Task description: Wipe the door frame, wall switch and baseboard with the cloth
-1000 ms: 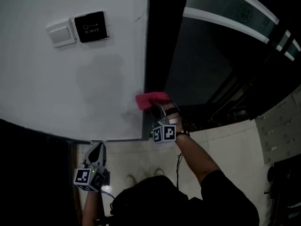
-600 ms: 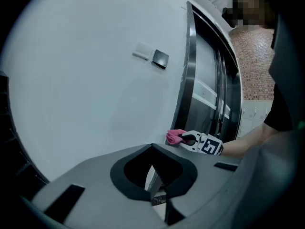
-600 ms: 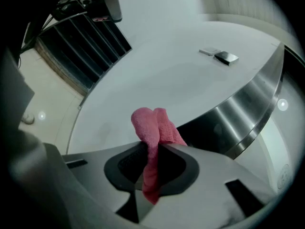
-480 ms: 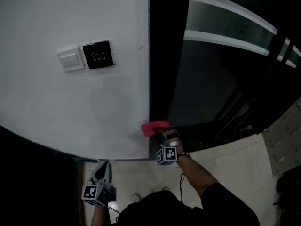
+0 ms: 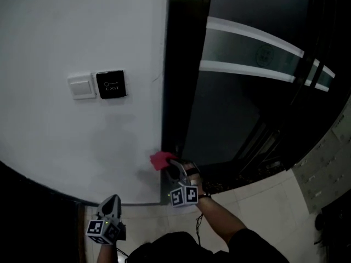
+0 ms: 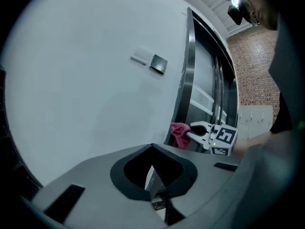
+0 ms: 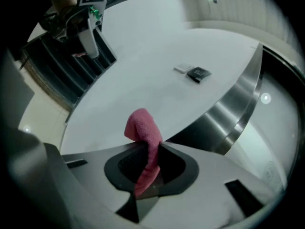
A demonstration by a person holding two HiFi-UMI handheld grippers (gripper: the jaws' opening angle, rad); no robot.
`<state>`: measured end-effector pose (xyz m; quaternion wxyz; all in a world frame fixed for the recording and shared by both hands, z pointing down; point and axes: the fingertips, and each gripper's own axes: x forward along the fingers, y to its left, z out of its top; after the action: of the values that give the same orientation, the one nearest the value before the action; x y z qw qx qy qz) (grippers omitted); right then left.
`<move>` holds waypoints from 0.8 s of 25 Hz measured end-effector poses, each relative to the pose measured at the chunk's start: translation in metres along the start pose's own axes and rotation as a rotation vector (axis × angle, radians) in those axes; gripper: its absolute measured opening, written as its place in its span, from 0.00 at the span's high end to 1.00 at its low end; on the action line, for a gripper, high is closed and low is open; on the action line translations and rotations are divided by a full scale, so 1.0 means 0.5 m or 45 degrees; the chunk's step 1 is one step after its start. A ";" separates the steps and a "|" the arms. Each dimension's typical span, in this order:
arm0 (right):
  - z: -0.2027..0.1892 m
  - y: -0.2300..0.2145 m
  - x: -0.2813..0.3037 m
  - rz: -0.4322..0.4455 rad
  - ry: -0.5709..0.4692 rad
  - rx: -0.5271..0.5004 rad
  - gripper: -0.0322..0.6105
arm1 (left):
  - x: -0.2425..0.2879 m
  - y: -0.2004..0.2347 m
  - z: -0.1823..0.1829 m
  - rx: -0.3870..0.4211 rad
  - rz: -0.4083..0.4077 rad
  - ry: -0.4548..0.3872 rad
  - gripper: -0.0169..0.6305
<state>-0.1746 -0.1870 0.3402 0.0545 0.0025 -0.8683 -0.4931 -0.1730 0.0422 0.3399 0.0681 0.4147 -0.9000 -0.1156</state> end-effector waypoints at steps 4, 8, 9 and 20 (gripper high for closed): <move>0.103 -0.192 -0.044 -0.256 -0.140 -0.130 0.85 | 0.033 -0.024 0.018 0.003 -0.078 -0.043 0.97; 0.222 -0.397 -0.087 -0.525 -0.260 -0.355 0.85 | 0.060 -0.049 0.038 0.024 -0.154 -0.064 0.97; 0.245 -0.442 -0.093 -0.581 -0.270 -0.411 0.85 | 0.065 -0.053 0.044 0.033 -0.168 -0.068 0.97; 0.269 -0.533 -0.030 -0.659 -0.134 -0.655 0.85 | 0.078 -0.041 0.089 0.030 -0.169 -0.130 0.97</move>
<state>-0.1861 -0.2078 0.0423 -0.1179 0.1830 -0.6883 -0.6920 -0.1929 0.0061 0.2928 0.0094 0.4678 -0.8741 -0.1302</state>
